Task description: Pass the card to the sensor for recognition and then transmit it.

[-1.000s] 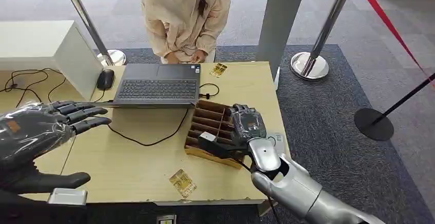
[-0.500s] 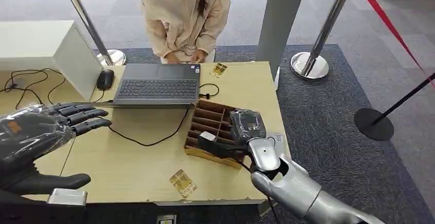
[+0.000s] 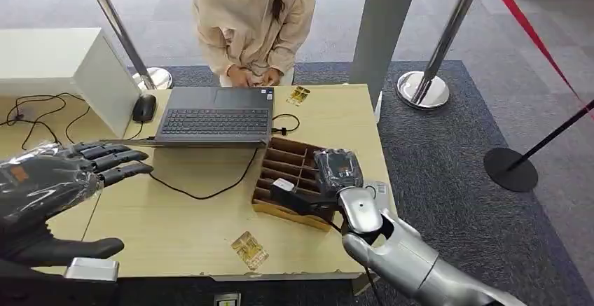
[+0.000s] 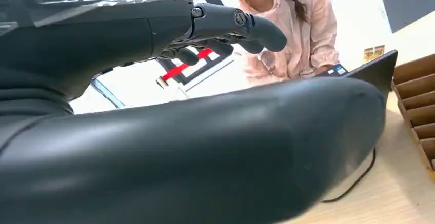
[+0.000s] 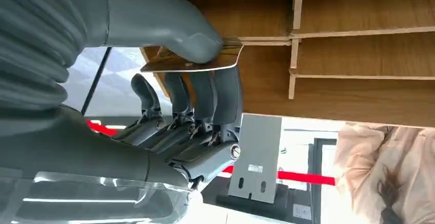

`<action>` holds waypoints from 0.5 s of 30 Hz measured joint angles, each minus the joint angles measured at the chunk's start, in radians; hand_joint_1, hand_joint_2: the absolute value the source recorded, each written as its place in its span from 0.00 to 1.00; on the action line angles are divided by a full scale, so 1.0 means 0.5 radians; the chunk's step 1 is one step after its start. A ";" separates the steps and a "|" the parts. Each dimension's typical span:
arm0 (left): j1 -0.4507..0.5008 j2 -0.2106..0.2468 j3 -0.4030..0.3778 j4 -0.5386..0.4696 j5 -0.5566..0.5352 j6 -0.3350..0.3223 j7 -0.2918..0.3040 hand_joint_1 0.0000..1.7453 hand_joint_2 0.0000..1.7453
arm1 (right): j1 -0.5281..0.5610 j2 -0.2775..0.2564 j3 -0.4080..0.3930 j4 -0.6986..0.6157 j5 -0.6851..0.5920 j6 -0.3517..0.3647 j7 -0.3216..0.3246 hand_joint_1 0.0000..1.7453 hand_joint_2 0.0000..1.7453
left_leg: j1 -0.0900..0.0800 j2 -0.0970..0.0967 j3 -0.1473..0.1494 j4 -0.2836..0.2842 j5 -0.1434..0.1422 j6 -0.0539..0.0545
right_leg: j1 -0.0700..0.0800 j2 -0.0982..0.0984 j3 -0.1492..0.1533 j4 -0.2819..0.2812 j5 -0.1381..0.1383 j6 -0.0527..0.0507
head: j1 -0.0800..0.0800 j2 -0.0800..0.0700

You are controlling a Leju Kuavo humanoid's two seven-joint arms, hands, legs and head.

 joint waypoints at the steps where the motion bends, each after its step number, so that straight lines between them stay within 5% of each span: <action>1: 0.000 0.000 0.000 0.000 0.005 0.002 0.000 0.00 0.00 | 0.000 0.000 0.000 0.001 0.002 -0.007 -0.002 0.83 1.00 | 0.000 0.000 0.000 0.000 0.000 0.000 | 0.000 0.000 0.000 0.000 0.000 0.000 | 0.000 0.000; 7: 0.000 0.000 -0.004 0.000 0.037 0.014 0.000 0.00 0.00 | 0.001 0.004 0.001 0.017 0.031 -0.057 -0.018 1.00 1.00 | 0.000 0.000 0.000 0.000 0.000 0.000 | 0.000 0.000 0.000 0.000 0.000 0.000 | 0.001 0.000; 15: 0.000 0.000 -0.004 0.000 0.052 0.014 0.000 0.00 0.00 | 0.002 0.008 -0.008 0.008 0.086 -0.154 -0.040 1.00 1.00 | 0.000 0.000 0.000 0.000 0.000 0.000 | 0.000 0.000 0.000 0.000 0.000 0.000 | 0.000 0.000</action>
